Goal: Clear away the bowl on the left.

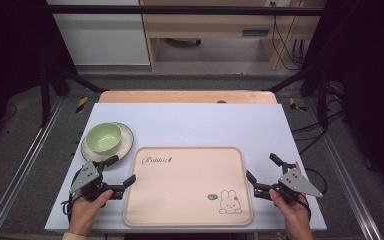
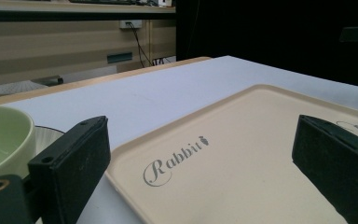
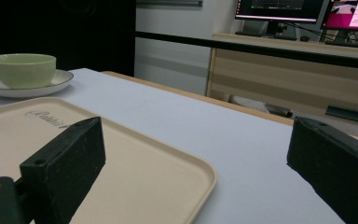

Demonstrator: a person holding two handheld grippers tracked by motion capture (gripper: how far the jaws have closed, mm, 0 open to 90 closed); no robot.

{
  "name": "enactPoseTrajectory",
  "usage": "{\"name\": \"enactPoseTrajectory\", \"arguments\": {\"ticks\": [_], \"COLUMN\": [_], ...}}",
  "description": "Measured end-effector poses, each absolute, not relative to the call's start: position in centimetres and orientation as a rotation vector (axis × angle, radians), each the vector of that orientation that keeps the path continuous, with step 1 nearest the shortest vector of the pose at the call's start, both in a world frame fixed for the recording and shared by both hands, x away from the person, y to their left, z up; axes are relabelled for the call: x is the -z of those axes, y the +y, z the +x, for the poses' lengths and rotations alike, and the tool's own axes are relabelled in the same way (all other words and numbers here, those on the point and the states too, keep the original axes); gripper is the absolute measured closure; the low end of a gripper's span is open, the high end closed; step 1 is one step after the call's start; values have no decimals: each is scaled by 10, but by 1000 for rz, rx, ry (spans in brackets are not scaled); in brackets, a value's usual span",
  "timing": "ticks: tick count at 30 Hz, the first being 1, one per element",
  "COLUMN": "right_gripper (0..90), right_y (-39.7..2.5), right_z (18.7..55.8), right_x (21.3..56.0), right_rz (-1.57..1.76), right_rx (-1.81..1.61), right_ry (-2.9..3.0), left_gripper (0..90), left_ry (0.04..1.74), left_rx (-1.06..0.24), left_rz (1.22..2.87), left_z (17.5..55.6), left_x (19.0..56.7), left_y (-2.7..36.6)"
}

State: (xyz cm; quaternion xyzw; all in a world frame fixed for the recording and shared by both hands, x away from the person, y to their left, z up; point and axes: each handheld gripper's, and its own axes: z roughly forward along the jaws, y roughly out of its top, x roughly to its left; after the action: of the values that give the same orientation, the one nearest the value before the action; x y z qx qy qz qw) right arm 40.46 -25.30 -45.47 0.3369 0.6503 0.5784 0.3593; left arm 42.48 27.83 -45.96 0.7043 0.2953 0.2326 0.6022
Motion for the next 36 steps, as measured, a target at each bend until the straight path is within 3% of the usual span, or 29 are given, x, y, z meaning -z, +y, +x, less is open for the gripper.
{"name": "enactPoseTrajectory", "arguments": {"ticks": [19,36], "right_gripper": [49,50], "right_y": [-252,-250], "right_z": [404,404], "right_x": [455,456], "right_rz": [881,881], "right_rx": [-1476,-1467], "right_ry": [1685,1696], "left_gripper": [51,56], "left_ry": [720,789], "left_rx": [-512,-598], "left_rz": [1626,1586], "left_z": [426,429], "left_x": [458,442], "left_y": [282,301]}}
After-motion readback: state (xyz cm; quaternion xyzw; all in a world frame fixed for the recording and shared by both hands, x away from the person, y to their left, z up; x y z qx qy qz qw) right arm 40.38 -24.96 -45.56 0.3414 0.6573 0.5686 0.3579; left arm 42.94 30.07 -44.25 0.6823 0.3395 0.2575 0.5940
